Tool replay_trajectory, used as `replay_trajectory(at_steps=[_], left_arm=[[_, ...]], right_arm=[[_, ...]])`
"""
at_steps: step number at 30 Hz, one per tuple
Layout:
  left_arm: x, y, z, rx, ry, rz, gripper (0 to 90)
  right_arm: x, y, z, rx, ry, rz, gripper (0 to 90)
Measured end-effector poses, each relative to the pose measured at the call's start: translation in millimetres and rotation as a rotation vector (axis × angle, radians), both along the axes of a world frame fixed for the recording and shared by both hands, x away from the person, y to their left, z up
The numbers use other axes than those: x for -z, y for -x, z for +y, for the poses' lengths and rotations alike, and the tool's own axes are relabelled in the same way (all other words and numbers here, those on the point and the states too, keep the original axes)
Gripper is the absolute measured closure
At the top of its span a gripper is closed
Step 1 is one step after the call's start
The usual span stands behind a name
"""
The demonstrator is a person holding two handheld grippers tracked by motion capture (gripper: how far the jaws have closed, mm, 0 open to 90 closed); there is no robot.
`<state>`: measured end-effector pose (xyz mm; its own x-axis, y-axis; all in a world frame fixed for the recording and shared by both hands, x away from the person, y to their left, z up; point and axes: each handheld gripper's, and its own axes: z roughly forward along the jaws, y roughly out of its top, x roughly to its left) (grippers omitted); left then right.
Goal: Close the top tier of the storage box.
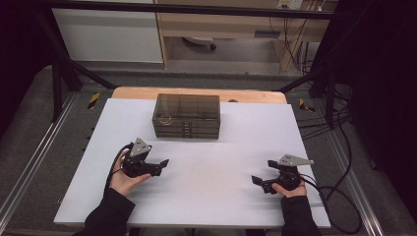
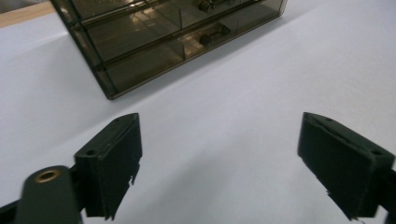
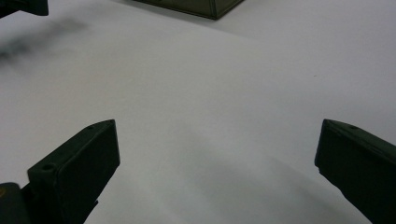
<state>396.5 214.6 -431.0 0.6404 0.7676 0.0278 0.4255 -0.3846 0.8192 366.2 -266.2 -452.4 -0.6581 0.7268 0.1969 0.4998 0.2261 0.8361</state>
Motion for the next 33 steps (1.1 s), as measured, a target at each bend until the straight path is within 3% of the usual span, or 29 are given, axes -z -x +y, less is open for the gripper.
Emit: replay_trajectory(at_steps=[12,33], left_arm=[[5.0,15.6,19.5,0.022,0.003,-0.006,5.9],[12.7,23.7,48.9,-0.025,0.011,0.014,5.0]], right_arm=[[-0.3,0.3,-0.3,0.001,-0.002,-0.004,0.6],[-0.3,0.5,0.0,0.000,-0.005,-0.002,0.5]])
